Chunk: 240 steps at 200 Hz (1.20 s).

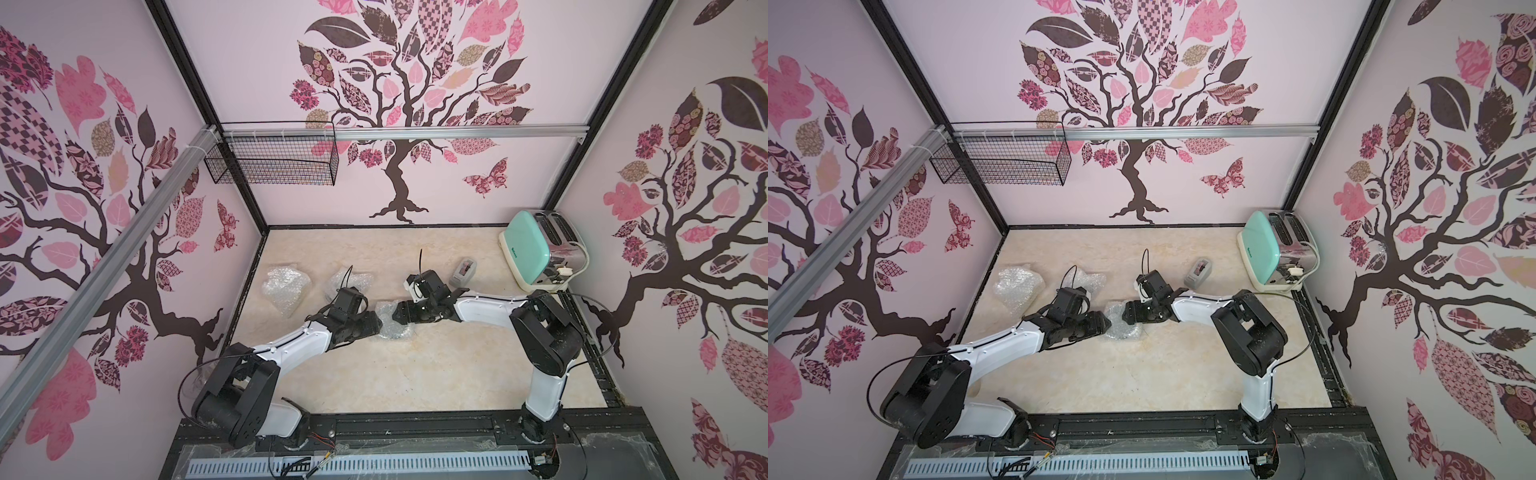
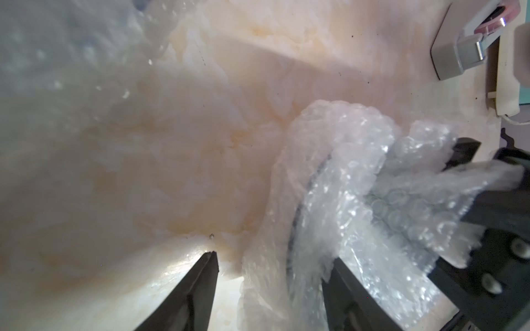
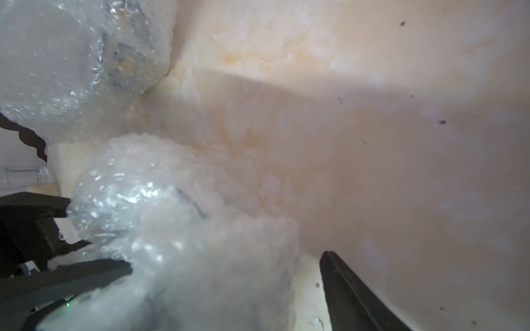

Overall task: Wrap bowls in bubble wrap
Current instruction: Wrap the bowl in bubble wrap.

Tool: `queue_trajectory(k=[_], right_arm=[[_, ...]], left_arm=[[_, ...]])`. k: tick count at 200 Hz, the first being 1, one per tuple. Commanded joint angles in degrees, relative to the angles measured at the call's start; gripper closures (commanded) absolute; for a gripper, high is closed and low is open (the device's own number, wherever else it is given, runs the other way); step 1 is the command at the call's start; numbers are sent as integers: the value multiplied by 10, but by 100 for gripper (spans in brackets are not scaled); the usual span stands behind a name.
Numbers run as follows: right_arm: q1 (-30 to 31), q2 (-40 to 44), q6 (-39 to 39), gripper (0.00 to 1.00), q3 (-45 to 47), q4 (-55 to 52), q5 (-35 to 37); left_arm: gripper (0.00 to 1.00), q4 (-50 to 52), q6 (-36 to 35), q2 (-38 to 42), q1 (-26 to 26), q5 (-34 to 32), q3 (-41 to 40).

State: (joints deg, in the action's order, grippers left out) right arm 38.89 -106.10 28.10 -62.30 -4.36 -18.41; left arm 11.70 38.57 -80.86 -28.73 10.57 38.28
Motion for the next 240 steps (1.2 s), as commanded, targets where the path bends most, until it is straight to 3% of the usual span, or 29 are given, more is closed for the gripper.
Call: queue_trajectory(k=[1, 51, 105, 148, 240], right_arm=[[1, 18, -7, 29, 0, -33, 6], [-20, 57, -27, 29, 35, -42, 19], [-58, 76, -62, 22, 3, -69, 23], [-58, 47, -54, 22, -29, -58, -27], [-65, -27, -30, 23, -70, -33, -30]], left_arm=[[41, -6, -23, -15, 4, -19, 23], [45, 16, -50, -35, 6, -20, 63], [47, 24, -70, -65, 7, 0, 76], [48, 18, -72, -77, 6, 10, 74], [46, 18, -81, -48, 6, 33, 67]])
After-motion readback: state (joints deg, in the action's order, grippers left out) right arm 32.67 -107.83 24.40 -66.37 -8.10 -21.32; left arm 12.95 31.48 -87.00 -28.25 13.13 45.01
